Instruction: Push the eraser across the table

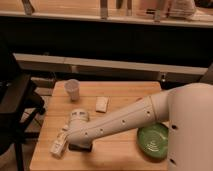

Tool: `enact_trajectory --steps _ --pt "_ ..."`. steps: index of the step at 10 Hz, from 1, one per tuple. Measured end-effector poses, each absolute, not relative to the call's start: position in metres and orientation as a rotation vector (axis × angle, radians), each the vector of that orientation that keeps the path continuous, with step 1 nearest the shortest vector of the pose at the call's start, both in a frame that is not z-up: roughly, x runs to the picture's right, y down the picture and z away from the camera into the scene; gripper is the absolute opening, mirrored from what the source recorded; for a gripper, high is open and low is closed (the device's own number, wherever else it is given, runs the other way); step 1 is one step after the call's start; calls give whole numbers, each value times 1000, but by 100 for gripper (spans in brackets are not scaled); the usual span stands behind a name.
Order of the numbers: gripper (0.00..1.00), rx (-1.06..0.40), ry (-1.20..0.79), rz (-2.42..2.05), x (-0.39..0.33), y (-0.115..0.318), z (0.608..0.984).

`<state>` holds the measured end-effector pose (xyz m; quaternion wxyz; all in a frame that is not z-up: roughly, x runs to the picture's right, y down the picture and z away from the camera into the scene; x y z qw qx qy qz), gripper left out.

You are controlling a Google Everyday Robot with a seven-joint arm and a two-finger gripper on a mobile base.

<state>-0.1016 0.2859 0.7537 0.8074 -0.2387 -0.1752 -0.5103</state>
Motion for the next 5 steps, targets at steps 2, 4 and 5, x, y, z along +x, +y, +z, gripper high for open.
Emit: enact_trajectory --steps 2,4,5 --pt "1 -500 -372 -1097 -104 277 759" --pt "1 -496 -368 -1106 -105 272 763" --pt "1 -495 -366 -1112 -104 273 762"
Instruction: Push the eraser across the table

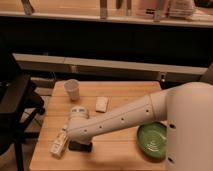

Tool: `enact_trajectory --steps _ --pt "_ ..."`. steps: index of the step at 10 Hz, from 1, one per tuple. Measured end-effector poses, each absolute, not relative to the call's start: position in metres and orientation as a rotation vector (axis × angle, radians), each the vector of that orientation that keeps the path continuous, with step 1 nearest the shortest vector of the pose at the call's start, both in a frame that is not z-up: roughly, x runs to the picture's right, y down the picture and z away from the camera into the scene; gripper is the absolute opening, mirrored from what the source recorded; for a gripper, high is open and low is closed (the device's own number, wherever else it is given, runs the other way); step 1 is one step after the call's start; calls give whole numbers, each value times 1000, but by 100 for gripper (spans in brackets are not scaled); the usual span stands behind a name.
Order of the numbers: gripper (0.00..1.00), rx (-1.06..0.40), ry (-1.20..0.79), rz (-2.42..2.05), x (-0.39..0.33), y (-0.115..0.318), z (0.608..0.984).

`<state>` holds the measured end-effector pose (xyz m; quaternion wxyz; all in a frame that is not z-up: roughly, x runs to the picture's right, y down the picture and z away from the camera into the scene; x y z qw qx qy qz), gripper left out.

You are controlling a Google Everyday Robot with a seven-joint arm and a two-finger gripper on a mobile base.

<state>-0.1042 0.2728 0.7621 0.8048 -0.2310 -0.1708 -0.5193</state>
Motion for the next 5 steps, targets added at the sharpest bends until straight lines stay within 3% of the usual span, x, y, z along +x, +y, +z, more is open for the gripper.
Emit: enact_trajectory --steps 5 --pt "1 -482 -363 -1134 -110 262 764"
